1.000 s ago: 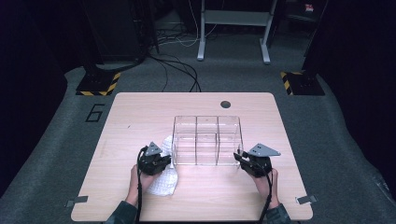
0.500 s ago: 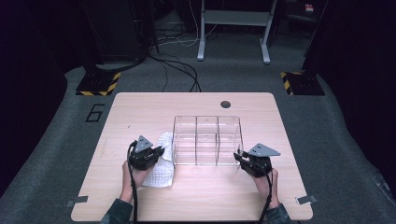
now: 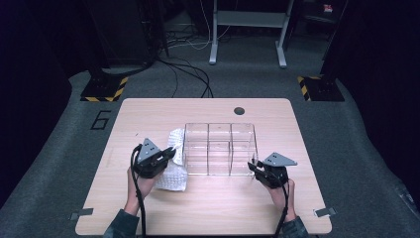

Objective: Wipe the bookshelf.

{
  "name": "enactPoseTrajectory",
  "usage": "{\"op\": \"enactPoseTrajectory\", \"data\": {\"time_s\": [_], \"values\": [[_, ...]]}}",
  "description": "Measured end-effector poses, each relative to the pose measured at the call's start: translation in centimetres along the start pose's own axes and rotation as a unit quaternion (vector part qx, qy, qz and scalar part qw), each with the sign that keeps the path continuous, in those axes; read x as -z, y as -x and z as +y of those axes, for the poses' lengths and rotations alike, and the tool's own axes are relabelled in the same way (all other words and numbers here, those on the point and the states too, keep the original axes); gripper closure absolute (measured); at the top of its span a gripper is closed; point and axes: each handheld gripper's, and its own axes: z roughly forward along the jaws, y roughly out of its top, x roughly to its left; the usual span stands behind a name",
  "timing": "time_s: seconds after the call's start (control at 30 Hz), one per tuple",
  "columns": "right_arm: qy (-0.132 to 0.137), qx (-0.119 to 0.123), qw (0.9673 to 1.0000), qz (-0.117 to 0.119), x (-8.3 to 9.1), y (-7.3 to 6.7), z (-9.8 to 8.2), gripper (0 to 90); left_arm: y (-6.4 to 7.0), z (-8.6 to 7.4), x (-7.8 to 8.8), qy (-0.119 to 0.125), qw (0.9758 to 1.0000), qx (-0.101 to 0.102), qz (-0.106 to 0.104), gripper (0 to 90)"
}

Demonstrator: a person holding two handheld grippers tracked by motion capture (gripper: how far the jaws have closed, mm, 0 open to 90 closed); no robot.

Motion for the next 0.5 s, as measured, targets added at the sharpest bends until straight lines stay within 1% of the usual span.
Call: {"op": "enactPoseTrajectory", "data": {"time_s": [0.07, 0.1, 0.13, 0.27, 0.37, 0.4, 0.47, 0.5], "values": [[0.0, 0.0, 1.0, 0.0, 0.0, 0.0, 0.0, 73.4, 0.2, -0.4, -0.4, -0.009, 0.9999, 0.001, -0.004, 82.8], [0.0, 0.0, 1.0, 0.0, 0.0, 0.0, 0.0, 73.4, 0.2, -0.6, -0.7, -0.01, 0.9999, 0.0, -0.002, 82.8], [0.0, 0.0, 1.0, 0.0, 0.0, 0.0, 0.0, 73.4, 0.4, -1.0, -1.1, -0.017, 0.9998, 0.005, -0.006, 82.8], [0.001, -0.001, 1.0, 0.0, 0.0, 0.0, 0.0, 73.4, 0.4, -1.8, -1.8, -0.032, 0.9994, 0.005, -0.011, 82.8], [0.001, 0.0, 1.0, 0.0, 0.0, 0.0, 0.0, 73.4, 0.5, -2.4, -2.3, -0.039, 0.999, 0.014, -0.015, 82.8], [0.001, 0.0, 1.0, 0.0, 0.0, 0.0, 0.0, 73.4, 0.5, -2.6, -2.5, -0.045, 0.9987, 0.014, -0.017, 82.8], [0.001, 0.0, 1.0, 0.0, 0.0, 0.0, 0.0, 73.4, 0.5, -2.8, -2.7, -0.048, 0.9986, 0.014, -0.017, 82.8], [0.0, 0.0, 1.0, -0.001, 0.0, 0.0, 0.0, 73.4, 0.6, -3.0, -2.9, -0.048, 0.9985, 0.019, -0.018, 82.8]]}}
